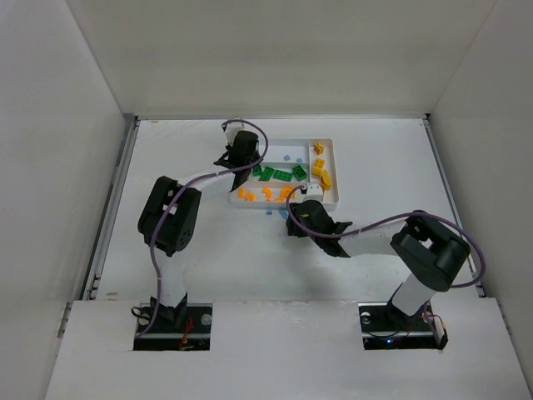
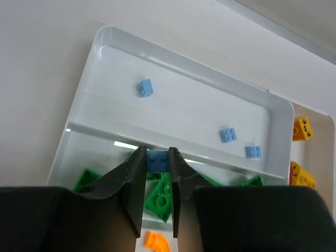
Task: Sort the legos into containers by color
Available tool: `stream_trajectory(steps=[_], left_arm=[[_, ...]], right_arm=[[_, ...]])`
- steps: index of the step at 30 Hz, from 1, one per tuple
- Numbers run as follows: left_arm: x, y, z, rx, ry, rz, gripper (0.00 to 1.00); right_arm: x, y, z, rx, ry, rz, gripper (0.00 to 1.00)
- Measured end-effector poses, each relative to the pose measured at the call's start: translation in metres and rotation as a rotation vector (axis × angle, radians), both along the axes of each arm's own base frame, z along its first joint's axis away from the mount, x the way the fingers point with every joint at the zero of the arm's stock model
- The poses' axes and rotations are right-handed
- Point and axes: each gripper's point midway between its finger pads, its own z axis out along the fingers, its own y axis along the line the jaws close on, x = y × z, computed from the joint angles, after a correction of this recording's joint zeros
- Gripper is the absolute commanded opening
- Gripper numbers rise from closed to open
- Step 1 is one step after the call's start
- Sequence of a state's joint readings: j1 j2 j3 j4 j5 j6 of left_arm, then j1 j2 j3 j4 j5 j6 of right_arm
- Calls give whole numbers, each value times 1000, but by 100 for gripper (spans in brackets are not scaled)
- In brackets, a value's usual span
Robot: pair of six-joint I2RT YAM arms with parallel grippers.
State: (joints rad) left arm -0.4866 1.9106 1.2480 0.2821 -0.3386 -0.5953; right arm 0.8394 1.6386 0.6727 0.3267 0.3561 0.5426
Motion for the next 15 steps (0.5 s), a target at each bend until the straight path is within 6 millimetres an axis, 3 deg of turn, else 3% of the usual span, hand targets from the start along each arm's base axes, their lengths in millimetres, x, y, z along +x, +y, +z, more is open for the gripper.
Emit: stream_trajectory(steps=[5,9,12,15], left_arm=[[30,4,-18,13,37,25,19],[49,6,-26,24,55,35,32],[50,9,-29,33,69,40,41],[48,9,-31,35,72,39,43]], right_arm=[[0,0,-4,-13,7,2,51],[3,3,-4,-14,5,1,51],[6,6,-4,-20,2,5,51],[10,9,-4,-24,-3,7,51]])
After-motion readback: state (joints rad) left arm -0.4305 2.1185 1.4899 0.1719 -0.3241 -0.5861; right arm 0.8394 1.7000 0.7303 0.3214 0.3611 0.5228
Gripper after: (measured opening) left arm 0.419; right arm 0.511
